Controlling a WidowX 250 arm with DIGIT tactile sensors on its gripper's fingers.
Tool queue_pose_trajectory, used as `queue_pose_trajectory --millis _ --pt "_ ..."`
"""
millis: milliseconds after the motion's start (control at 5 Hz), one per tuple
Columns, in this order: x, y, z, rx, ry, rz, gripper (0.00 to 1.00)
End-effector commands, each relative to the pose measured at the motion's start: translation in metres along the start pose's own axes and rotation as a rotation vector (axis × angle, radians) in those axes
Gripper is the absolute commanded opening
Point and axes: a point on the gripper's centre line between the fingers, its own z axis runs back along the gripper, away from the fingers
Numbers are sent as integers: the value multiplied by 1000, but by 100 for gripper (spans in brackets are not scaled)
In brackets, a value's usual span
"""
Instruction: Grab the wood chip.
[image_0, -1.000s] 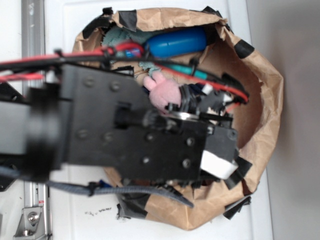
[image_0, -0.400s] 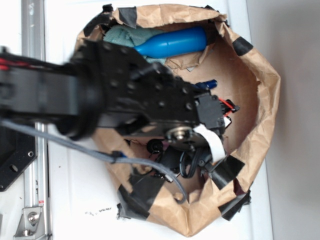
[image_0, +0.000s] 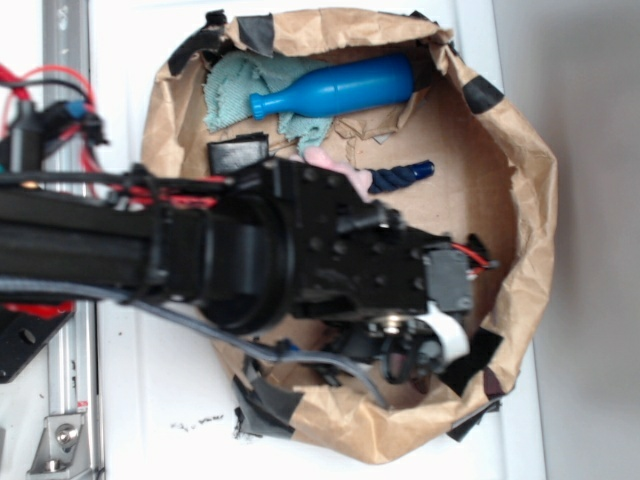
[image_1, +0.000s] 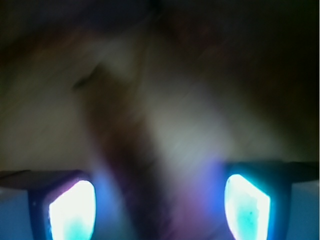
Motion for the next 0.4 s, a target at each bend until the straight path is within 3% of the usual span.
queue_pose_trajectory --millis 0,200 --pt "24 -19 -12 25 11 17 0" --pt "19 -19 -1 46 -1 45 0"
